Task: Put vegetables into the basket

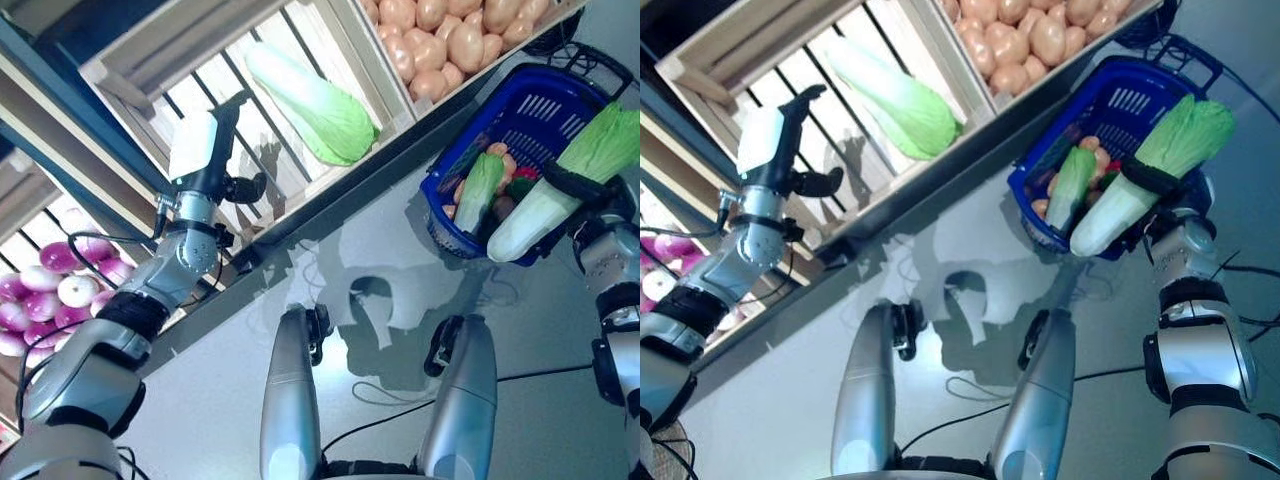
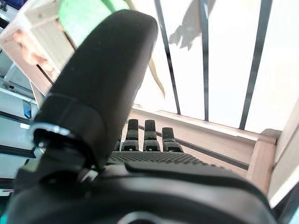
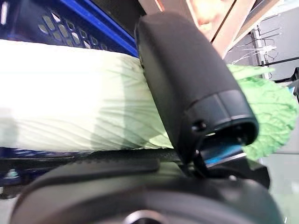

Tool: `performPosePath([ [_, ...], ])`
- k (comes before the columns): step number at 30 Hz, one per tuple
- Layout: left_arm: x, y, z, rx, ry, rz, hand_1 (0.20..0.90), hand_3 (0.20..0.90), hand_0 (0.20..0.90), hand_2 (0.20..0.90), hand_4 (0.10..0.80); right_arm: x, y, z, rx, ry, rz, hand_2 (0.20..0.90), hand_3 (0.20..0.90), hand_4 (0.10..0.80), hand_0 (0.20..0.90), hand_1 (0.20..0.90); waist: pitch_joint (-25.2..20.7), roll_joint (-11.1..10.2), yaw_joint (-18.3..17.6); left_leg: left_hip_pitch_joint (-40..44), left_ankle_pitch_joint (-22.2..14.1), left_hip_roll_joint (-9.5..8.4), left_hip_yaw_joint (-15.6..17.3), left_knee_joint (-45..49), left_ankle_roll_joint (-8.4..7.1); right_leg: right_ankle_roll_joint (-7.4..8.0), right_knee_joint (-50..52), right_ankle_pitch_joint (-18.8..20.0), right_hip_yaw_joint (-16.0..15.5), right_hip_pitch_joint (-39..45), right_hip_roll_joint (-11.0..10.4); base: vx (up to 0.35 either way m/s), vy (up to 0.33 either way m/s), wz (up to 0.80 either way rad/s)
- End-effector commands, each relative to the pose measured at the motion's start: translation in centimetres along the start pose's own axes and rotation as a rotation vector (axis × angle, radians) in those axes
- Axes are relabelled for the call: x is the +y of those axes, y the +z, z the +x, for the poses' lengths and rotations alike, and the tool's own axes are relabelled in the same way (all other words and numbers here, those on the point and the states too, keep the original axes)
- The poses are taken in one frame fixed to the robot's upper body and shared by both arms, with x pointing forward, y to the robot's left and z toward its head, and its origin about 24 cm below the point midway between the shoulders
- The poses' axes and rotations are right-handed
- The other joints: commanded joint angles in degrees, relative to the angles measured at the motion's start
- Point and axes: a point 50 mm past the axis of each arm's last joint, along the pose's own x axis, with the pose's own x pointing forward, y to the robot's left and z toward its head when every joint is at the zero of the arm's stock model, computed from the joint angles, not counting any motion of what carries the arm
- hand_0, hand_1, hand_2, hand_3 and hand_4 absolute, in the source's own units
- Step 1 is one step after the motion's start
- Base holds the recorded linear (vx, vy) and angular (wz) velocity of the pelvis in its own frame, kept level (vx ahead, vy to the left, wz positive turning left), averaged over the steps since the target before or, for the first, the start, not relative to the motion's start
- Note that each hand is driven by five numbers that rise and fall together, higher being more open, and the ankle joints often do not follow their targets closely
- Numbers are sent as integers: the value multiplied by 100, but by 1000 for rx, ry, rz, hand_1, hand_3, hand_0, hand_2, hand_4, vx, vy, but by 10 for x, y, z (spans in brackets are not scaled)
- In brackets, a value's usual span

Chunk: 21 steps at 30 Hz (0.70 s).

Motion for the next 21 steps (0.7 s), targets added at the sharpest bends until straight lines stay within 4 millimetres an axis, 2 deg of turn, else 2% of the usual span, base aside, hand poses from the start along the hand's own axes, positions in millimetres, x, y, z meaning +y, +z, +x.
performPosePath([
  [1, 79, 19, 42, -119, 345, 23, 900, 900, 900, 900, 800, 1, 78, 1, -287, -30, 24, 300, 300, 400, 300, 300, -259, 83, -81, 271, -630, 79, 198, 11, 33, -298, -219, -40, -67, 310, 100, -22, -19, 6],
  [4, 86, 22, 48, -140, 347, 71, 900, 900, 900, 900, 800, 10, 90, 2, -306, -29, -11, 300, 300, 400, 300, 300, -288, 72, -84, 62, -675, 101, 165, 194, 36, -286, -15, -82, -68, 91, 90, -14, -22, 4],
  [5, 86, 22, 49, -149, 347, 90, 900, 900, 900, 900, 800, 11, 92, 2, -302, -35, -21, 900, 900, 800, 900, 900, -295, 68, -84, 14, -675, 101, 158, 226, 35, -286, 23, -85, -60, 42, 93, 0, 0, 0],
  [7, 92, 26, 53, -188, 351, 170, 900, 900, 900, 900, 800, 17, 96, 3, -274, -15, -23, 900, 900, 800, 900, 900, -314, 46, -89, -81, -676, 111, 125, 313, 46, -286, 114, -89, -62, -54, 100, -2, -15, 0],
  [10, 102, 30, 61, -230, 377, 302, 900, 900, 900, 900, 800, 24, 84, 7, -141, 38, -40, 900, 900, 800, 900, 900, -372, 1, -105, -153, -649, 157, 101, 333, 36, -273, 153, -76, -63, -133, 107, 9, -21, -4],
  [13, 108, 30, 66, -235, 390, 382, 900, 900, 900, 900, 800, 28, 81, 7, -91, 88, -9, 900, 900, 800, 900, 900, -402, -24, -122, -159, -628, 205, 93, 330, 29, -266, 157, -63, -64, -145, 109, 0, 0, 0],
  [15, 114, 30, 70, -232, 395, 435, 900, 900, 900, 900, 800, 30, 84, 7, -106, 114, 106, 900, 900, 800, 900, 900, -437, -36, -146, -124, -629, 230, 93, 317, 23, -251, 140, -65, -59, -117, 123, 48, 28, -2],
  [21, 118, 21, 79, -191, 360, 676, 900, 900, 900, 900, 800, 34, 74, 8, -72, 173, 64, 900, 900, 800, 900, 900, -545, -65, -263, 56, -629, 358, 161, 233, 40, -214, 29, -83, -29, 92, 179, 52, 43, -3],
])
